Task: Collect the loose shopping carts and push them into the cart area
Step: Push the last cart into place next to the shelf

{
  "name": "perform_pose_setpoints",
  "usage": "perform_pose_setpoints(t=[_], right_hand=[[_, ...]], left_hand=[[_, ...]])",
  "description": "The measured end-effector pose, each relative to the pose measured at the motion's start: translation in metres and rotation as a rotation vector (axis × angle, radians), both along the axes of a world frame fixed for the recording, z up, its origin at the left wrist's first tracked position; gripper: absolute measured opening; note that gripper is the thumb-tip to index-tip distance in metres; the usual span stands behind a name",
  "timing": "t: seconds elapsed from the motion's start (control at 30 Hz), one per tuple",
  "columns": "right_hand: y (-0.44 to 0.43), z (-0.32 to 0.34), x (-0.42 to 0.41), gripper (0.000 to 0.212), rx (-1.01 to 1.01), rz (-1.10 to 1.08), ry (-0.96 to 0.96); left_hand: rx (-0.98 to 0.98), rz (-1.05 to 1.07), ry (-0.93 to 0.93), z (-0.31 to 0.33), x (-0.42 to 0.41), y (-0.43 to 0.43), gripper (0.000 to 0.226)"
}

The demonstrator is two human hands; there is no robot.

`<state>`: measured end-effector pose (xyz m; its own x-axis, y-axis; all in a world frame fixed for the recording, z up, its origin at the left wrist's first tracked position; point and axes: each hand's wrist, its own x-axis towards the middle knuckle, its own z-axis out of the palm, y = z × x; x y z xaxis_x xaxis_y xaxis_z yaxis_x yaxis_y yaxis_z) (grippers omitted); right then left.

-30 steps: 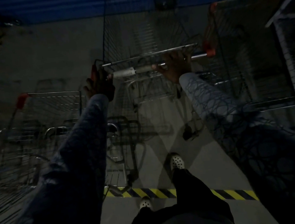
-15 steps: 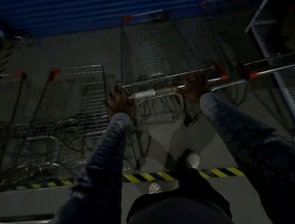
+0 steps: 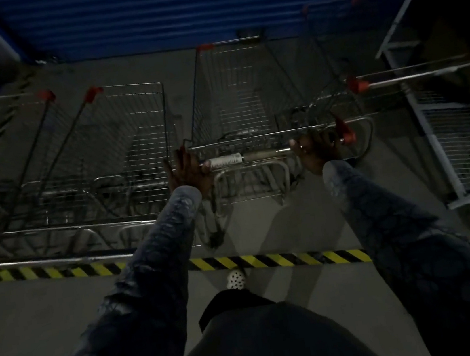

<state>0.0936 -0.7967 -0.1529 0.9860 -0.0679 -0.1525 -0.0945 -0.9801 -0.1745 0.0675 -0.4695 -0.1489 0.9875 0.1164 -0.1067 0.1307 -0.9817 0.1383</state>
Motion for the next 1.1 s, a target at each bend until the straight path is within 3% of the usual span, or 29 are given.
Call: perform_pose_setpoints(t=[0.17, 0.33, 0.43, 0.53, 0.67, 0.8, 0.9, 1.03, 1.1], right_hand=[[-0.004, -0.013, -0.059, 0.077, 0.001, -0.006, -0.121], [-0.01, -0.017, -0.102, 0.063, 0.072, 0.048, -0.132], [-0.012, -0.024, -0.121, 0.071, -0.041, 0.028, -0.168], [-0.014, -0.028, -0.137, 0.054, 0.001, 0.041, -0.26], [-0.024, -0.03, -0.155, 0.049, 0.012, 0.096, -0.36], [-0.033, -0.028, -0.169, 0.061, 0.048, 0.114, -0.398], [-0.038, -0.02, -0.171, 0.08, 0.142, -0.001, -0.373], [-0.041, -0.014, -0.175, 0.051, -0.009, -0.291, -0.367], [-0.044, -0.008, -0.18, 0.04, 0.035, -0.348, -0.36]], left_hand=[[0.051, -0.041, 0.005, -0.007, -0.045, 0.002, 0.064], [0.056, -0.06, 0.024, -0.012, -0.085, 0.007, 0.065], [0.057, -0.082, -0.006, -0.016, -0.103, 0.011, 0.069], [0.028, -0.139, -0.11, -0.022, -0.123, 0.017, 0.07], [0.034, -0.296, -0.282, -0.027, -0.143, 0.036, 0.045], [0.147, -0.429, -0.324, -0.023, -0.15, 0.045, 0.054], [0.195, -0.482, -0.325, -0.017, -0.151, 0.053, 0.052], [0.008, -0.442, -0.301, -0.013, -0.152, 0.063, 0.058], [-0.076, -0.396, -0.278, -0.008, -0.152, 0.06, 0.062]])
